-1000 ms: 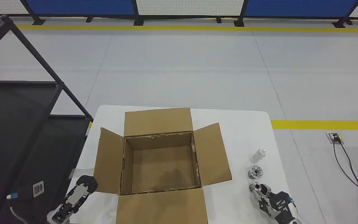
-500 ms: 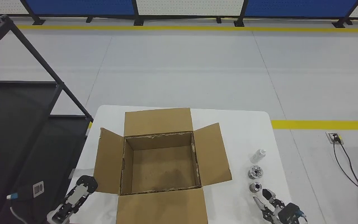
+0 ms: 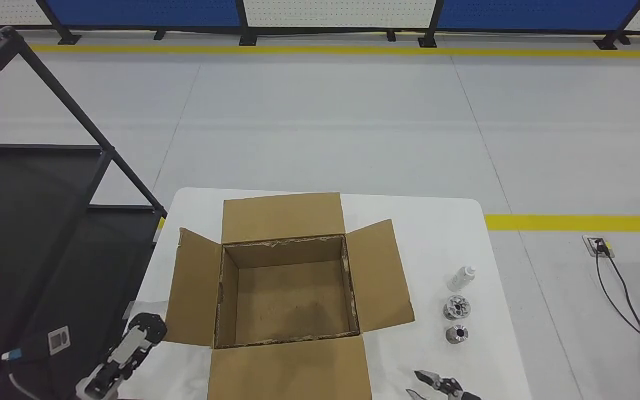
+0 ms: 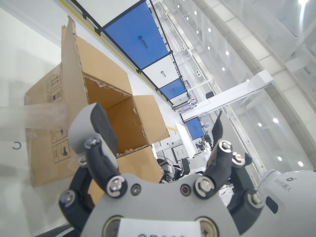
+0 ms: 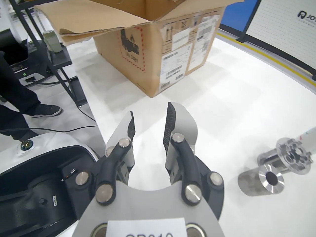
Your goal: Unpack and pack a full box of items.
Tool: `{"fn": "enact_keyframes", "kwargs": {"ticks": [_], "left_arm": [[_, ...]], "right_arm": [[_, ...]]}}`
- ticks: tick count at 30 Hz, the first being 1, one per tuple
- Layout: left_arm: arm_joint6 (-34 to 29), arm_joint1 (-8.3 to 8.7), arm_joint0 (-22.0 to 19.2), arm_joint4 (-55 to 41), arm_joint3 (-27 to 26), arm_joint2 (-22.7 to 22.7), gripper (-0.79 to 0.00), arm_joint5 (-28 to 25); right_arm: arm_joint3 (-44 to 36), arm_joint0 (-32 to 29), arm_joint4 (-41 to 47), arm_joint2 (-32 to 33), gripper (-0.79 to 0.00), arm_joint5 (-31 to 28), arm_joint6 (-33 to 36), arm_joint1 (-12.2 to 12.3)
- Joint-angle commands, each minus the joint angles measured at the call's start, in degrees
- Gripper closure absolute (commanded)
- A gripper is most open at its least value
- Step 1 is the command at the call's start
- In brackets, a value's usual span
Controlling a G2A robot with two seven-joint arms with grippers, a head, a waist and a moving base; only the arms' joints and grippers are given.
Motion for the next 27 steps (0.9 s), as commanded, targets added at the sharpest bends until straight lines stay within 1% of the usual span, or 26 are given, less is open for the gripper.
{"fn": "enact_keyframes", "kwargs": {"ticks": [1, 4, 6, 10, 13, 15, 17, 20, 24, 27], "left_arm": [[-2.2, 0.08, 0.8, 0.2, 0.3, -0.4, -0.785, -0.8], [-7.8, 0.34, 2.2, -1.5, 1.3, -0.5, -0.785, -2.4], [-10.7, 0.51, 3.1, -0.9, 2.7, -1.3, -0.785, -4.1], [-16.0, 0.76, 5.7, -1.8, 5.4, -1.9, -0.785, -6.5], [-20.6, 1.03, 7.7, -3.2, 6.7, -2.4, -0.785, -6.6], [-24.5, 1.35, 8.5, -3.7, 7.1, -2.4, -0.785, -5.1], [-25.8, 1.56, 8.1, -3.9, 7.9, -2.3, -0.785, -3.7], [-26.4, 1.81, 6.2, -4.4, 8.9, -0.7, -0.785, 0.3], [-24.9, 2.1, 2.7, 0.2, 10.6, 1.4, -0.785, 3.4], [-24.2, 2.24, 0.3, 3.2, 12.1, 3.9, -0.785, 5.3]], "right_arm": [[-0.9, -0.5, -0.9, -0.3, -0.296, -0.1, -1.4, 0.2], [-1.7, -1.0, -1.0, -0.5, -0.311, 1.4, -2.3, 0.3], [-1.6, -0.8, 0.2, -0.2, -0.305, 2.2, -2.7, 0.4], [-1.4, 0.0, 2.3, 0.3, -0.299, 1.6, -3.4, 0.6], [-1.2, 0.6, 3.1, 0.6, -0.314, 1.2, -3.6, 0.8], [-1.0, 1.0, 3.5, 0.7, -0.311, 0.9, -3.7, 0.9], [-0.9, 1.4, 3.8, 0.8, -0.314, 0.6, -3.7, 1.0], [-0.7, 1.7, 4.1, 0.9, -0.314, 0.4, -4.1, 1.2], [-0.2, 1.5, 4.2, 1.3, -0.305, 0.6, -5.0, 1.5], [0.4, 1.2, 4.7, 1.7, -0.305, 0.8, -6.2, 1.7]]}}
